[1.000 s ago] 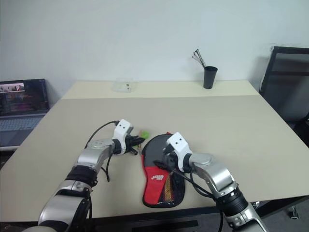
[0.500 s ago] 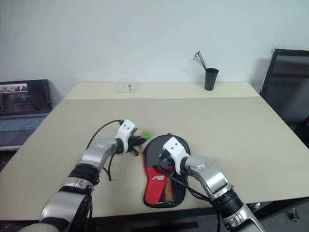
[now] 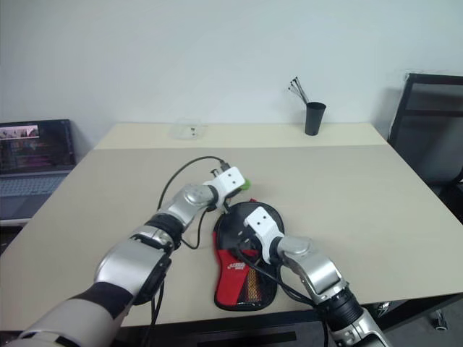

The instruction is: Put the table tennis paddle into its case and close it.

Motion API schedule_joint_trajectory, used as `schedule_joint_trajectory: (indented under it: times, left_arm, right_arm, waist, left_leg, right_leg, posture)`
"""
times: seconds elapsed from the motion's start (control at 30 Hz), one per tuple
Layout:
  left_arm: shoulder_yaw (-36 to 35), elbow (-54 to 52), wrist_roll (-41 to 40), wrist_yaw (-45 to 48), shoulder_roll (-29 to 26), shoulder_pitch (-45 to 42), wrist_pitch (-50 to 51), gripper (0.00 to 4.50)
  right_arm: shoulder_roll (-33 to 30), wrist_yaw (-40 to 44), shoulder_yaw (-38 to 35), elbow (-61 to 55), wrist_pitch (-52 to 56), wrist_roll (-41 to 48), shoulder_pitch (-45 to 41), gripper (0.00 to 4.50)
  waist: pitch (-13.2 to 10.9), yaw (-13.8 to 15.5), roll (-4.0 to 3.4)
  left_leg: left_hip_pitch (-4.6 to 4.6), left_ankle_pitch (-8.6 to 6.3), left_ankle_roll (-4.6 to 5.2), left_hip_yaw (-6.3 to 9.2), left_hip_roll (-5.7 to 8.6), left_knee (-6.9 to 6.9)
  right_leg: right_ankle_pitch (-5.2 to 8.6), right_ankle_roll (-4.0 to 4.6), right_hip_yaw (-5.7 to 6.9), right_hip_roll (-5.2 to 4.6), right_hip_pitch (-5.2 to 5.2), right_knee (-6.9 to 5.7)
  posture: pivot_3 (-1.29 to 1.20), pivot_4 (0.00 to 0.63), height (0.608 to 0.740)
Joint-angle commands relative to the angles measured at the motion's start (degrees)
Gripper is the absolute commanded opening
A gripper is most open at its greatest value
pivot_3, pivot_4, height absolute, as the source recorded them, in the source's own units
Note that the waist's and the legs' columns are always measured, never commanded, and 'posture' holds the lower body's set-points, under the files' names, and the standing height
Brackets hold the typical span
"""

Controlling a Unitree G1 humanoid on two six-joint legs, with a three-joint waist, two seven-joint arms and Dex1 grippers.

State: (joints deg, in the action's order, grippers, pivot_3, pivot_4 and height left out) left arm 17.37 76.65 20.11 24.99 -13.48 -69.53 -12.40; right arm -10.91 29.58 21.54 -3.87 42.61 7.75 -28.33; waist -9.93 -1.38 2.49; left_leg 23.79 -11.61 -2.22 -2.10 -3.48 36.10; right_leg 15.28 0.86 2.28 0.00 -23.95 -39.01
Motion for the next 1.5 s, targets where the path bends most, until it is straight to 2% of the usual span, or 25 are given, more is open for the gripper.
schedule_joint_trajectory:
  times: [0.03, 0.2, 0.43, 0.73, 0.93, 1.0, 1.03, 1.27, 1.33, 1.5]
  left_arm:
    - [1.3, -0.3, 2.5, -1.9, 1.6, -3.4, -3.6, 0.11]
    - [3.6, 0.1, 6.0, -4.0, 6.2, -5.9, -7.1, 0.11]
    - [3.3, 0.2, 6.9, -3.8, 10.4, -7.8, -9.8, 0.11]
    - [2.9, -0.4, 6.2, 0.6, 12.9, -6.9, -14.4, 0.11]
    - [3.1, -0.2, 6.6, 1.8, 13.1, -6.6, -13.4, 0.11]
    - [2.7, -0.2, 6.2, 2.1, 13.1, -6.6, -12.7, 0.84]
    - [2.6, -0.2, 6.1, 2.3, 13.1, -6.6, -12.5, 0.98]
    - [2.8, -0.9, 6.7, 2.1, 12.0, -6.3, -14.6, 3.64]
    - [2.8, -1.4, 6.7, 2.4, 11.4, -6.3, -15.9, 4.28]
    - [-0.1, -2.3, 4.0, 2.9, 8.7, -6.3, -16.3, 4.28]
  right_arm:
    - [-0.3, -0.5, 1.0, 1.7, 3.3, -0.7, 2.2, 4.5]
    - [-0.1, -0.9, 1.1, 1.1, 4.1, -0.6, 2.7, 4.5]
    - [0.2, -1.1, 1.3, 0.7, 4.6, -0.6, 2.8, 4.5]
    - [-0.5, -0.6, 1.4, 0.1, 4.7, -0.8, 3.0, 4.5]
    - [-0.4, -0.6, 1.3, 0.2, 4.6, -1.0, 2.7, 4.5]
    - [-0.2, -0.7, 1.3, -0.1, 4.8, -1.0, 2.7, 4.5]
    - [-0.1, -0.7, 1.2, -0.1, 4.8, -1.0, 2.7, 4.5]
    - [0.0, -0.7, 1.5, 0.2, 4.5, -1.4, 2.2, 4.5]
    - [0.1, -0.7, 1.4, 0.2, 4.6, -1.4, 2.1, 4.5]
    - [0.0, -0.6, 1.2, -0.6, 5.0, -1.3, 2.1, 4.5]
  waist:
    - [0.0, 0.0, 0.0]
    - [0.0, 0.2, 0.0]
    - [0.0, 0.4, 0.0]
    - [0.0, 0.6, 0.0]
    - [0.0, 0.9, 0.0]
    - [0.0, 0.9, 0.0]
    - [0.0, 0.9, 0.0]
    - [0.0, 0.9, -0.01]
    - [0.0, 0.9, -0.01]
    - [0.0, 0.9, -0.01]
  left_leg:
    - [0.0, 0.0, 0.0, 0.0, 0.0, 0.0]
    - [0.01, 0.0, 0.0, 0.01, 0.03, 0.01]
    - [0.01, 0.0, 0.0, 0.01, 0.05, 0.01]
    - [0.03, 0.0, 0.0, 0.0, 0.06, 0.01]
    - [0.02, 0.0, 0.0, 0.0, 0.06, 0.01]
    - [0.02, 0.0, 0.0, 0.0, 0.07, 0.01]
    - [0.02, 0.0, 0.0, 0.0, 0.06, 0.01]
    - [0.01, 0.0, 0.0, -0.01, 0.05, 0.0]
    - [0.0, 0.0, 0.0, -0.01, 0.04, 0.0]
    - [0.0, 0.0, 0.0, -0.02, 0.04, 0.0]
  right_leg:
    - [0.0, 0.0, 0.0, 0.0, 0.0, 0.0]
    - [0.0, 0.0, 0.0, -0.02, 0.0, 0.0]
    - [0.0, 0.0, 0.0, -0.03, 0.0, 0.01]
    - [0.0, 0.0, 0.0, -0.03, 0.0, 0.02]
    - [0.0, 0.0, 0.0, -0.03, 0.0, 0.02]
    - [0.0, 0.0, 0.0, -0.03, 0.0, 0.02]
    - [0.0, 0.0, 0.0, -0.03, 0.0, 0.02]
    - [0.0, 0.0, -0.01, -0.02, 0.0, 0.01]
    - [0.0, 0.0, -0.02, -0.01, 0.0, 0.01]
    - [0.0, 0.0, -0.02, -0.01, 0.0, 0.0]
  posture:
    - [0.0, 0.15, 0.74]
    - [0.0, 0.15, 0.74]
    - [0.0, 0.15, 0.74]
    - [0.0, 0.15, 0.74]
    - [0.0, 0.15, 0.74]
    - [0.0, 0.15, 0.74]
    - [0.0, 0.15, 0.74]
    - [0.0, 0.15, 0.74]
    - [0.0, 0.15, 0.74]
    - [0.0, 0.15, 0.74]
